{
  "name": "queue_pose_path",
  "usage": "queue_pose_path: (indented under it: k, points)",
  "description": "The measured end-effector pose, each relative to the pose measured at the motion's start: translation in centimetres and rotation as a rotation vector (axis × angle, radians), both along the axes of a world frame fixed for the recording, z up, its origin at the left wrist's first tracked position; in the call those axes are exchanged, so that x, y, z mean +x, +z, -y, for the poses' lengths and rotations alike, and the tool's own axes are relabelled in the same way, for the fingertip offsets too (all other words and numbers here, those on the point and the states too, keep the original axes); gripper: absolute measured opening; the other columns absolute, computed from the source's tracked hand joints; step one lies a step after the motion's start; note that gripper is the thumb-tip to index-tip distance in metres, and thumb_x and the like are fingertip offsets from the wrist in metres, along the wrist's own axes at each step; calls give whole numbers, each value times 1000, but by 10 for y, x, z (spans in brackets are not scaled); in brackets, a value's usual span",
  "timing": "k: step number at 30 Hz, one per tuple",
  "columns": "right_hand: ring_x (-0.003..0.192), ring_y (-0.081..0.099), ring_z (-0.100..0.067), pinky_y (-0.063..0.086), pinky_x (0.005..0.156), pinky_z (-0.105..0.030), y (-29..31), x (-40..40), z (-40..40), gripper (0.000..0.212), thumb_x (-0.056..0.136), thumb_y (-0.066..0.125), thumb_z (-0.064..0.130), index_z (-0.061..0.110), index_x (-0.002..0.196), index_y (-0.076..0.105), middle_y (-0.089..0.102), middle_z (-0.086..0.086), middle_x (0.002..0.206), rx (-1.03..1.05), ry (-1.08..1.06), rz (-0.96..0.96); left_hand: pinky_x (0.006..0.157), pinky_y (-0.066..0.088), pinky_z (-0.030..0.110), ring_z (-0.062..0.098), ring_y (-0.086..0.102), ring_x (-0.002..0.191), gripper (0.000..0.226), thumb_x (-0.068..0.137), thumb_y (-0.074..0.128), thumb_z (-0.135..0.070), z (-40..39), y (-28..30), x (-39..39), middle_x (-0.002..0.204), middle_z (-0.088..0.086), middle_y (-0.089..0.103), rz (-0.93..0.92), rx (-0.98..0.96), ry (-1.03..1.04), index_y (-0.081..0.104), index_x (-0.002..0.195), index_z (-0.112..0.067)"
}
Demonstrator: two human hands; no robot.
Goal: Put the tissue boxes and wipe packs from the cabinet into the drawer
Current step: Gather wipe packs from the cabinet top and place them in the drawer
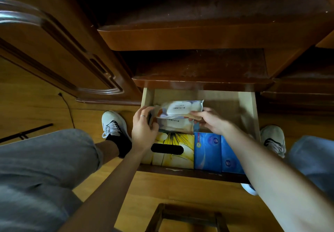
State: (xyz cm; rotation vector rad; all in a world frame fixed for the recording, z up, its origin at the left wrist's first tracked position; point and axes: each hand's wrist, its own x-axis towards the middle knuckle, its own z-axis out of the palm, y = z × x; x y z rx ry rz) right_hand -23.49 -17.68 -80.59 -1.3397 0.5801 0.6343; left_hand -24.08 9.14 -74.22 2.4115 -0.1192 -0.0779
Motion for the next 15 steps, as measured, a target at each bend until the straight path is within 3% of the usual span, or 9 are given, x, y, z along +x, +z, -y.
queue_pose_path:
  k: [3, 6, 7, 9, 11, 13, 15]
  points:
    - [79, 68, -14, 47, 77, -28, 7, 2, -2, 18, 96, 66, 20, 11, 111, 73, 78, -6, 93, 179, 66, -35, 109, 39, 46, 32, 33, 145, 69, 86, 73, -14, -1, -4, 6, 158, 10, 38, 22, 185, -234, 47, 150, -20]
    - [80, 71, -12, 46, 69, -25, 9, 0, -10, 20, 97, 67, 23, 15, 115, 69, 79, -4, 98, 115, 177, -16, 108, 45, 52, 31, 29, 149, 62, 92, 68, -11, -4, -9, 10, 160, 10, 34, -46, 257, -281, 50, 149, -25]
    - [76, 68, -9, 44, 64, -22, 9, -2, -15, 24, 97, 68, 27, 16, 118, 68, 79, -1, 96, 15, 218, -4, 111, 42, 54, 31, 27, 150, 61, 91, 67, -10, -5, -12, 11, 161, 10, 33, -40, 332, -317, 50, 149, -24]
    - [71, 63, -6, 42, 56, -20, 6, -6, -21, 36, 91, 73, 45, 23, 119, 70, 73, 8, 90, -377, 375, 58, 117, 29, 57, 31, 19, 153, 59, 89, 65, -18, -10, -17, 12, 161, 9, 31, -4, 525, -387, 53, 146, -24]
    - [81, 62, -12, 43, 61, -26, 2, -9, -23, 56, 76, 73, 71, 31, 114, 71, 67, 9, 97, -836, 601, 143, 120, 17, 59, 29, 10, 155, 55, 90, 61, -31, -14, -20, 9, 164, 6, 27, -6, 668, -424, 54, 144, -28]
    - [94, 60, -21, 46, 68, -31, -4, -10, -23, 78, 69, 57, 91, 26, 111, 69, 62, -1, 111, -1119, 715, 198, 120, 11, 61, 29, 7, 156, 48, 94, 55, -36, -19, -23, 5, 165, 2, 26, -21, 713, -463, 56, 142, -33]
    - [105, 59, -28, 51, 75, -35, -6, -5, -23, 89, 73, 35, 97, 17, 97, 67, 62, -11, 120, -1296, 694, 250, 120, 9, 63, 30, 7, 156, 43, 98, 49, -37, -24, -24, 3, 164, -1, 31, -15, 721, -496, 58, 139, -35]
